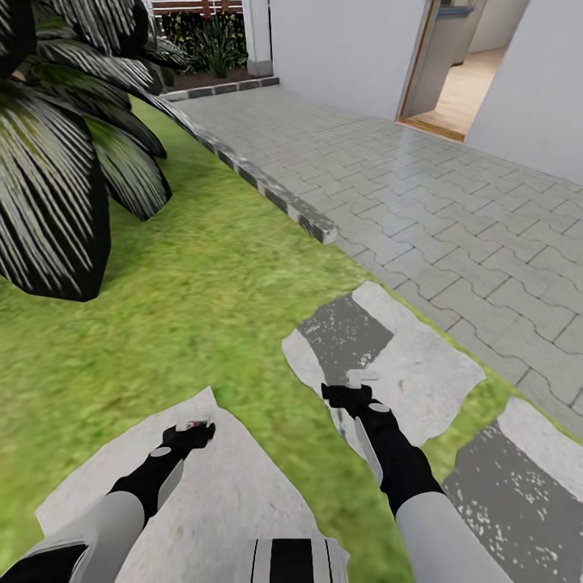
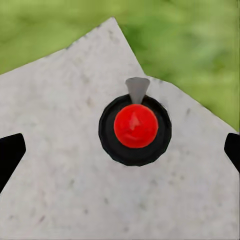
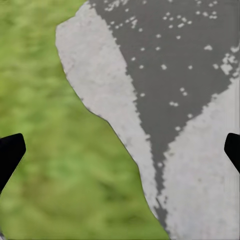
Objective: In the garden, pick up the pesticide atomizer on the floor and spray pesticide onto both trees until each tree trunk is fully covered.
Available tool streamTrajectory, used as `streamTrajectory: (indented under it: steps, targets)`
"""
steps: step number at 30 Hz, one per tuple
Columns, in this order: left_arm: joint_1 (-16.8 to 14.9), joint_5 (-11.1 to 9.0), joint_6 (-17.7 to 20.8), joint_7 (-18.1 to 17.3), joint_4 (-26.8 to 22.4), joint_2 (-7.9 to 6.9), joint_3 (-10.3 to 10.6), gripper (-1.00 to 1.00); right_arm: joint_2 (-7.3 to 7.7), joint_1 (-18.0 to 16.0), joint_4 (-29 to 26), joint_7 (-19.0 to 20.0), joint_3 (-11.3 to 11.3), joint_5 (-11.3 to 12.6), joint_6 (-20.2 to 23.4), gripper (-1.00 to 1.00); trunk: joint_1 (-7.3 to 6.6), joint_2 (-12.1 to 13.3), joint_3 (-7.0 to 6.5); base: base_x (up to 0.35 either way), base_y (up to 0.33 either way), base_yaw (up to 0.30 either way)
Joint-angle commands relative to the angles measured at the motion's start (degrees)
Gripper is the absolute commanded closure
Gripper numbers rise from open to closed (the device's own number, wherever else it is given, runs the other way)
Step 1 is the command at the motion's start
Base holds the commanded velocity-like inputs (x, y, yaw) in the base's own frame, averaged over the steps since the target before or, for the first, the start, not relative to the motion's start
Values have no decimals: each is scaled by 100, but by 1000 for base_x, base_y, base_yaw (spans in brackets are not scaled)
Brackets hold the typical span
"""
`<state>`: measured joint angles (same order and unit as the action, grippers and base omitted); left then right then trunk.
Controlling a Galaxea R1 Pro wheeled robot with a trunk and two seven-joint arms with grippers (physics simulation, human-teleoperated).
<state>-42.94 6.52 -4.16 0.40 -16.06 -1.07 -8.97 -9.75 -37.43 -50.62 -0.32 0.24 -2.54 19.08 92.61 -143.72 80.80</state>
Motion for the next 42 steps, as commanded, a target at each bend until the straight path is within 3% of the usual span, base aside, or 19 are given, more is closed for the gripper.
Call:
streamTrajectory:
  steps: [1,6,11,14,42]
  targets:
    - [-4,60,-26,4,7,2,-35,-100,-1,-1,-9,-3,3,-27,34,-100,2,-1,4,277,0,0]
    - [7,60,-113,4,7,8,-35,-100,-1,-1,-9,-3,3,-27,34,-100,2,-1,4,181,0,0]
    - [46,81,-720,4,14,12,-35,-100,-1,-1,-9,-3,3,-27,34,-100,2,-1,4,29,0,0]
    - [118,94,-868,4,15,60,-29,-100,-1,-1,-9,-3,3,-27,34,-100,2,-1,4,6,0,0]
    - [421,70,-1401,-5,5,107,-26,-100,-1,-1,-4,-3,10,-27,35,-100,2,-1,4,0,0,0]
